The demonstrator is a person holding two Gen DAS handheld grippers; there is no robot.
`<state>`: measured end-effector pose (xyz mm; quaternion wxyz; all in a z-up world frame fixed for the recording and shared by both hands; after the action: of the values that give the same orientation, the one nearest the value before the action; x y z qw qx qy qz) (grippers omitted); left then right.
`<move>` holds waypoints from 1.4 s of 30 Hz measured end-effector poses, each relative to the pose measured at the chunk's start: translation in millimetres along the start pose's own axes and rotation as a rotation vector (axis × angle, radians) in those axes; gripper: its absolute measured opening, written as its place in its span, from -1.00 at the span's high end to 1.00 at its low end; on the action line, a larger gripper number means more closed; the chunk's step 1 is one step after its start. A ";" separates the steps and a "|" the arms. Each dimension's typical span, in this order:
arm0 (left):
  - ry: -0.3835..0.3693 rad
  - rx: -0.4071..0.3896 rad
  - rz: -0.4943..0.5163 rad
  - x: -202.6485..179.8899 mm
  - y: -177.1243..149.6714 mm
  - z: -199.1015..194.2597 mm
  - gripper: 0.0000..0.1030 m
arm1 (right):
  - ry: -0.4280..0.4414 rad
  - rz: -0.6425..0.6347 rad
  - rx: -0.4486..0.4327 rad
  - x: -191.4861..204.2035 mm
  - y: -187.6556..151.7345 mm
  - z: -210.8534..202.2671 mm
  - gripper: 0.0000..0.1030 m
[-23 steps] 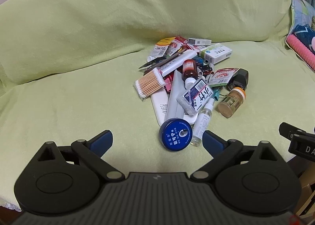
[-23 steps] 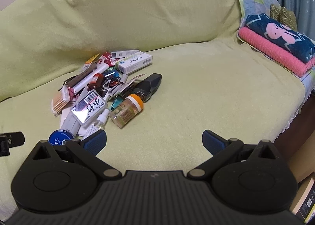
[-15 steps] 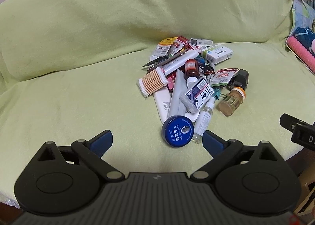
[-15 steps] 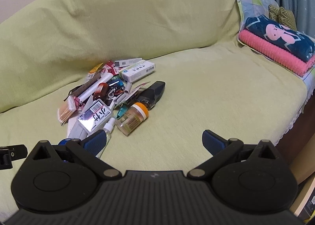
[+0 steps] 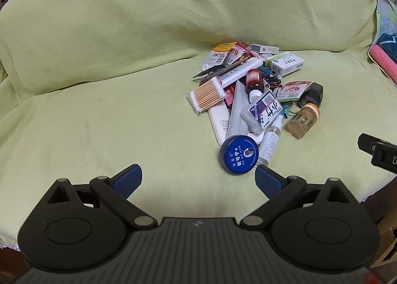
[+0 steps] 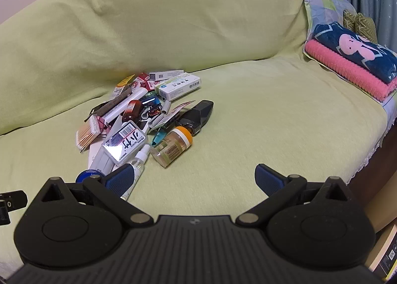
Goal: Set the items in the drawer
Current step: 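Move the right tool toward the pile of medicine items on the sofa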
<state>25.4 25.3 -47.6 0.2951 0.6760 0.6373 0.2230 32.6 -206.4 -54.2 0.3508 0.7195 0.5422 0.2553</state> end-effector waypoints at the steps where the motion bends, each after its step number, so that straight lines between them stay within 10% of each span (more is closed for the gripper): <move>1: -0.003 -0.001 0.002 0.0 -0.1 -0.7 -0.91 | 0.001 0.002 -0.001 -0.9 -0.2 -0.5 -0.99; 42: -0.029 0.034 0.027 -6.1 15.8 38.6 -0.90 | 0.012 -0.007 0.095 -12.6 -0.8 31.5 -0.98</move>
<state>62.6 14.7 -64.4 0.2894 0.6927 0.6276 0.2063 52.1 -225.6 -74.3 0.3139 0.7320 0.5585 0.2320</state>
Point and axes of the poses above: each gripper's, at about its wrist camera, not at the fingertips, and z roughly the way its jaws point, x to its left, y to its top, the point moved 8 cm from there along z, roughly the way its jaws point, and after that the axes turned 11 degrees about -y, right-handed, at the moved point
